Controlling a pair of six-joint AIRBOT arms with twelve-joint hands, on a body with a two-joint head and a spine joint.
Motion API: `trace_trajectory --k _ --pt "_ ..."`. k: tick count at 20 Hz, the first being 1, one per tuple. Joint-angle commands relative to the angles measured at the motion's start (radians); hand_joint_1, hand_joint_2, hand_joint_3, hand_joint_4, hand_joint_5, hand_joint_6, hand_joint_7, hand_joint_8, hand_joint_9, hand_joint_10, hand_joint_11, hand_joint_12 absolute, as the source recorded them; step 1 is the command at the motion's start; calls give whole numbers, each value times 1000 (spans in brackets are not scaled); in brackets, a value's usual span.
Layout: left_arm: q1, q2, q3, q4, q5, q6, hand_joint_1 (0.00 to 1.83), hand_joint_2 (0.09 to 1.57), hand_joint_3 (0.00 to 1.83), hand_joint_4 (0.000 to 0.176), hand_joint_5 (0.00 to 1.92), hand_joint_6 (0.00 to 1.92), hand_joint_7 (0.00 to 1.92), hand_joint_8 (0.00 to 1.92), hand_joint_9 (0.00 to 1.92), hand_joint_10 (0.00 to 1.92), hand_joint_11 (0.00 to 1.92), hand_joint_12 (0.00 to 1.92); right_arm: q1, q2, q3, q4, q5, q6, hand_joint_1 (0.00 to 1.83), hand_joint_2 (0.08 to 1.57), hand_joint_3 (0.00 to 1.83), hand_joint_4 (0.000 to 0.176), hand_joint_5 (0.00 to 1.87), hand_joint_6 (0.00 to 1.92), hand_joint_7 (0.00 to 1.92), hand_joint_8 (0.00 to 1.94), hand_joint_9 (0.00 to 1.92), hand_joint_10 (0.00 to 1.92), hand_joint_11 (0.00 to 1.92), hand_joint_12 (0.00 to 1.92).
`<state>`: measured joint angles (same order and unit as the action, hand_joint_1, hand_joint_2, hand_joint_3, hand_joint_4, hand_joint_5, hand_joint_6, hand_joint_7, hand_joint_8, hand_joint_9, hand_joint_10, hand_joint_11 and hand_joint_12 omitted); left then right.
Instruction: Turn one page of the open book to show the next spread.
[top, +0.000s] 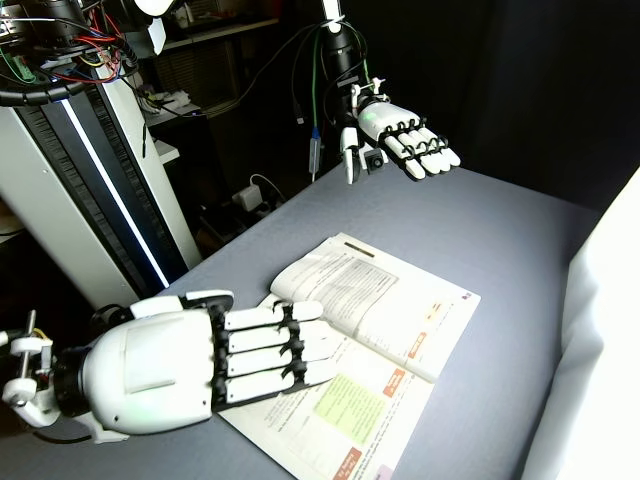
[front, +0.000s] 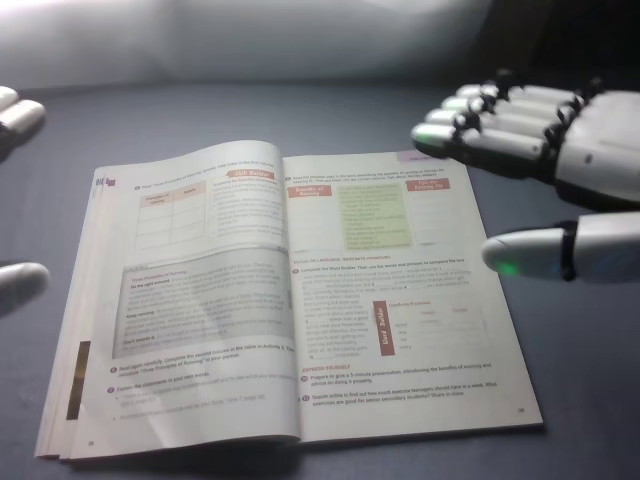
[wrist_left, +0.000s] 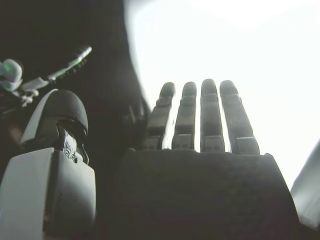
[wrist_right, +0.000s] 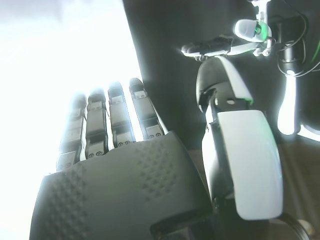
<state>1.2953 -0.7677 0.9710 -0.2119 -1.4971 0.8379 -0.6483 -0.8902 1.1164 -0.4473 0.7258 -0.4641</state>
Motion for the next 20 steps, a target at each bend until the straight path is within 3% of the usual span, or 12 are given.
trace_trajectory --k 1,6,12,14,16,17,18,19,20 --pt "-15 -4 8 -5 -95 -6 0 1244 0 0 0 0 0 0 0 0 0 0 0 12 -4 58 110 -3 0 1258 0 0 22 9 0 0 0 0 0 0" --pt "-137 -61 54 106 29 -47 0 1181 0 0 0 0 0 0 0 0 0 0 -115 45 -39 180 173 -39 0 1328 23 0 0 0 0 0 0 0 0 0" --pt "-187 -128 92 134 21 -89 0 1218 0 0 0 0 0 0 0 0 0 0 -184 70 -70 285 309 -75 0 1359 33 0 21 8 0 0 0 0 0 0" --pt "-200 -151 104 137 21 -104 0 1223 0 50 0 0 0 0 0 0 0 0 -212 72 -71 319 363 -75 0 1382 42 0 25 10 0 0 0 0 0 0" --pt "-207 -179 120 132 10 -128 0 1247 8 85 0 0 0 0 0 0 0 0 -245 72 -71 366 429 -75 0 1383 36 0 21 8 0 0 0 0 15 7" --pt "-210 -193 126 123 -1 -136 1 1285 16 93 0 0 0 0 0 0 0 0 -264 70 -71 396 478 -75 0 1399 41 0 3 1 0 0 0 0 2 1" --pt "-210 -200 128 115 -12 -141 47 1305 15 94 0 0 0 0 0 0 0 0 -276 68 -71 417 512 -75 0 1409 43 0 0 0 0 0 0 0 0 0" --pt "-210 -206 131 103 -30 -147 62 1330 23 28 0 0 0 0 0 0 0 0 -288 64 -71 444 560 -76 26 1427 40 0 0 0 0 0 0 0 0 0" --pt "-210 -214 135 89 -49 -156 171 1324 12 31 0 0 0 0 0 0 0 0 -299 59 -70 470 606 -80 64 1445 35 0 0 0 0 0 0 0 0 0"
